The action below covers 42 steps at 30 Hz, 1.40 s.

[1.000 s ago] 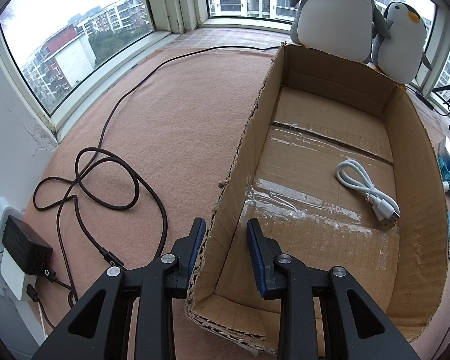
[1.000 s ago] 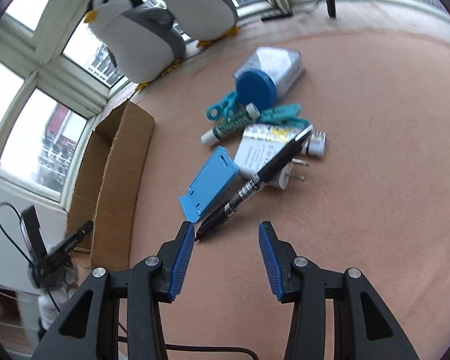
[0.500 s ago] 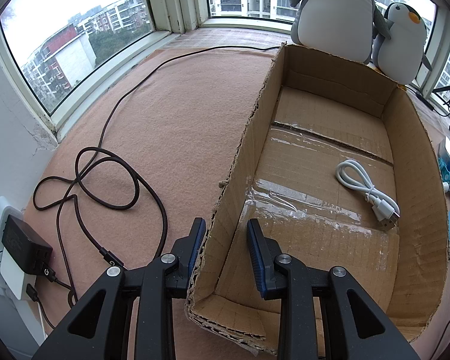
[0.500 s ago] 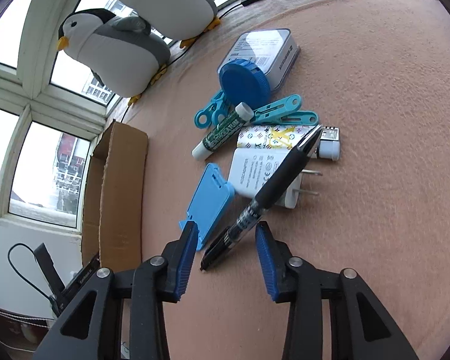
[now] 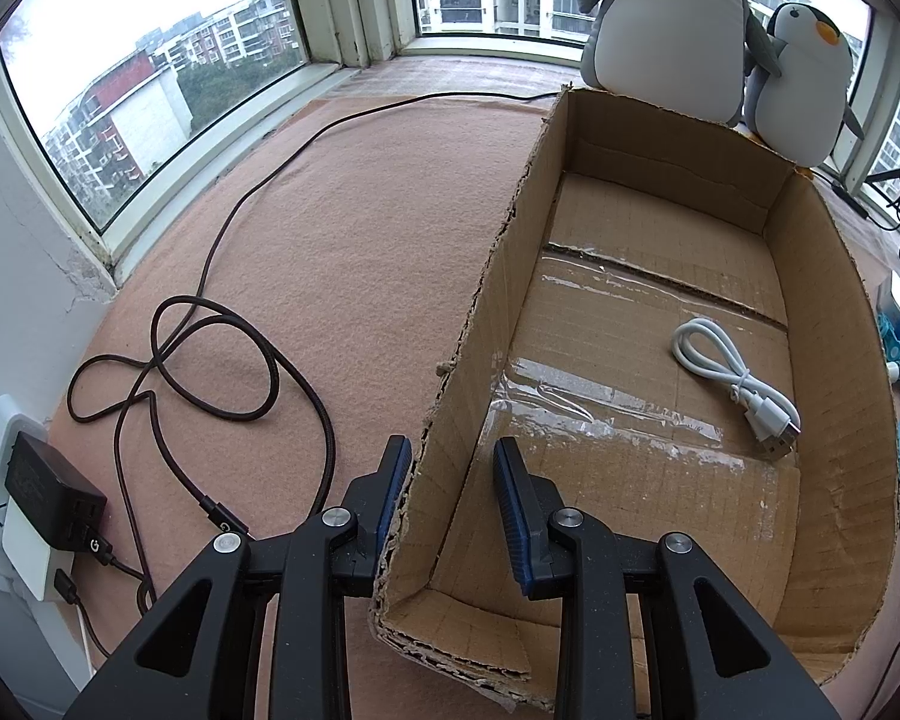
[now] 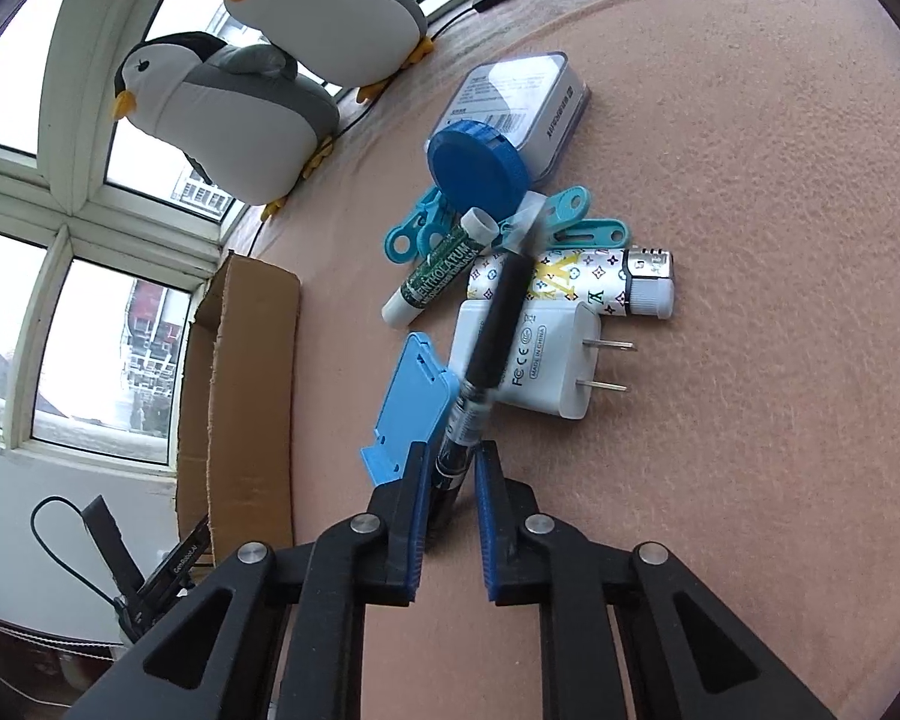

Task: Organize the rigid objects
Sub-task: 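Move the right gripper back to the pile and grasp the black pen, then carry the black pen into the box and release it beside the cable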

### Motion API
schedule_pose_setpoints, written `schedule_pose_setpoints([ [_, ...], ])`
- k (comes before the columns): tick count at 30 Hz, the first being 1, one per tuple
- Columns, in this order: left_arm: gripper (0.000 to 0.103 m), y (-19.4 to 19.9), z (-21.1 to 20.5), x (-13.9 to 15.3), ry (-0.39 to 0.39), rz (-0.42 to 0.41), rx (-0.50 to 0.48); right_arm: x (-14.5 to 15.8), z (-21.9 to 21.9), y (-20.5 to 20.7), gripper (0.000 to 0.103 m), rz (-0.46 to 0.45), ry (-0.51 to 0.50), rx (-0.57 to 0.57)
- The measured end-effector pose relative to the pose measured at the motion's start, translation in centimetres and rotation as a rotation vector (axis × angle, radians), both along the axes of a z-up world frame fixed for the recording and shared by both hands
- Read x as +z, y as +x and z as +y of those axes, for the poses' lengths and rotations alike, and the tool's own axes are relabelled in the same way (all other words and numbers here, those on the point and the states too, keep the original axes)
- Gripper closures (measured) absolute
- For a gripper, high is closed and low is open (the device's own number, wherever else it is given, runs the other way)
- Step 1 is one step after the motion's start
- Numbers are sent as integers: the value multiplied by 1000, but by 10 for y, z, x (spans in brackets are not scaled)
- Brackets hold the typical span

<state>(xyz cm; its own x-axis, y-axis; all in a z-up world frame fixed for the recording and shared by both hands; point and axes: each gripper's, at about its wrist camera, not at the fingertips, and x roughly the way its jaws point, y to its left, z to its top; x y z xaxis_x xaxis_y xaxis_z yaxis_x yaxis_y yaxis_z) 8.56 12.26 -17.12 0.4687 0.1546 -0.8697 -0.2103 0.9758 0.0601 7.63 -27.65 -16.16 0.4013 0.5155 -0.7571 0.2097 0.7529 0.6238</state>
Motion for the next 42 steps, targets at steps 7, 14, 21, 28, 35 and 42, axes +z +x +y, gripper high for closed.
schedule_pose_setpoints([
  [7,72,0,0,0,1,-1,-1,-1,-3,-3,93,4,-21,6],
  [14,72,0,1,0,1,-1,-1,0,1,1,93,8,-39,18],
  [21,72,0,0,0,-1,-2,1,-2,12,14,92,44,-108,72],
  [28,72,1,-1,0,-3,-3,3,-1,12,12,93,29,-140,89],
  [35,72,0,-1,-1,-3,-5,2,21,8,-5,93,-3,-130,97],
  [42,72,1,-2,-1,-2,-5,2,61,29,-6,93,-78,-68,154],
])
